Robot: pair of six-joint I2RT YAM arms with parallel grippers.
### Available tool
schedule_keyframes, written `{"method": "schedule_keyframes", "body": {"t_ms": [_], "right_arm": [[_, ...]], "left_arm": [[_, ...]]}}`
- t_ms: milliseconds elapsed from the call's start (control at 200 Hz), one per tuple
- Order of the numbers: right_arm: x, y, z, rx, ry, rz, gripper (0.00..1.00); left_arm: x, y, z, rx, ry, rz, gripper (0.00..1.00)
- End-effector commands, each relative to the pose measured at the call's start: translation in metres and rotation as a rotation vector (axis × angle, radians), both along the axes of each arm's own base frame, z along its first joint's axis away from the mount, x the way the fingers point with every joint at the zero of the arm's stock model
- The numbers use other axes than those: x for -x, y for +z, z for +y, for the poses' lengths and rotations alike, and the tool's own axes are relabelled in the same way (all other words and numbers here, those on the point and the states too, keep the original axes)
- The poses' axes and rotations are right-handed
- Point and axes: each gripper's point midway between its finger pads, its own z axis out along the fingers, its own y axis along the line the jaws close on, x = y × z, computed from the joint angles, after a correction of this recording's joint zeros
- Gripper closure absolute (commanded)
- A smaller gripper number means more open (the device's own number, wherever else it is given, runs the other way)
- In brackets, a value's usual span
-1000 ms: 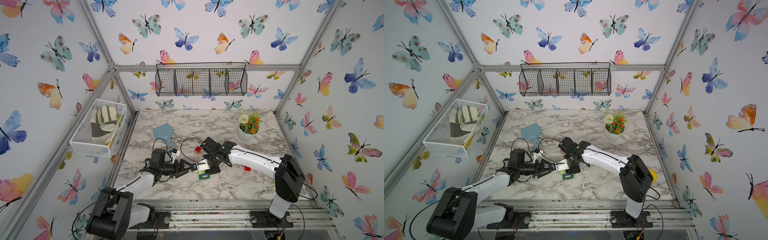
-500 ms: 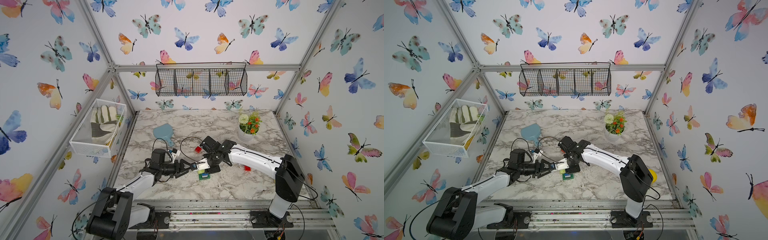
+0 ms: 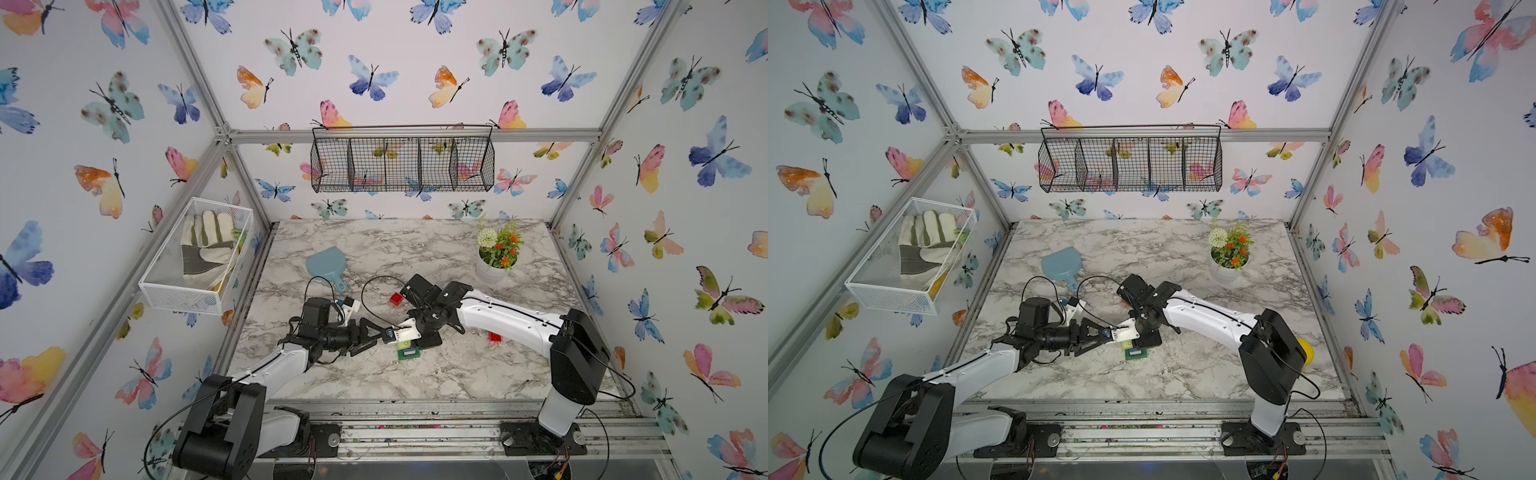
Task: Assemble the number 1 with lego
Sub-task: Assemble the lego brick with the lego brick.
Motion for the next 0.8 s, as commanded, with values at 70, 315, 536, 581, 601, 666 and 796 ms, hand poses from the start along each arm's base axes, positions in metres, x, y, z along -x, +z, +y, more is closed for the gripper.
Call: {"method": "schedule_keyframes", "body": {"t_ms": [70, 315, 536, 581, 601, 666, 796], "right_arm": [[0.005, -0.02, -0.015, 0.078, -0.011, 0.011, 0.98], [0.004, -0.026, -0.018, 0.096, -0.015, 0.002, 0.98], [0.005, -0.033, -0.024, 0.118, -0.023, 0.0, 0.98], [0.004, -0.029, -0.021, 0.104, -0.028, 0.0, 0.98], [0.003, -0.026, -0.019, 0.096, -0.03, -0.001, 0.98], [0.002, -0.017, -0.013, 0.068, -0.032, 0.0, 0.98], [0.0, -0.012, -0.011, 0.06, -0.026, -0.01, 0.98]], "left_arm": [[0.002, 0.005, 0.0, 0.014, -0.018, -0.02, 0.25], [0.001, 0.005, 0.0, 0.014, -0.019, -0.022, 0.25], [0.001, 0.004, 0.001, 0.012, -0.017, -0.018, 0.25], [0.0, 0.005, 0.001, 0.013, -0.017, -0.02, 0.25], [0.0, 0.004, 0.001, 0.012, -0.017, -0.019, 0.25], [0.0, 0.005, 0.0, 0.014, -0.018, -0.019, 0.25], [0.0, 0.005, 0.0, 0.012, -0.018, -0.019, 0.25]]}}
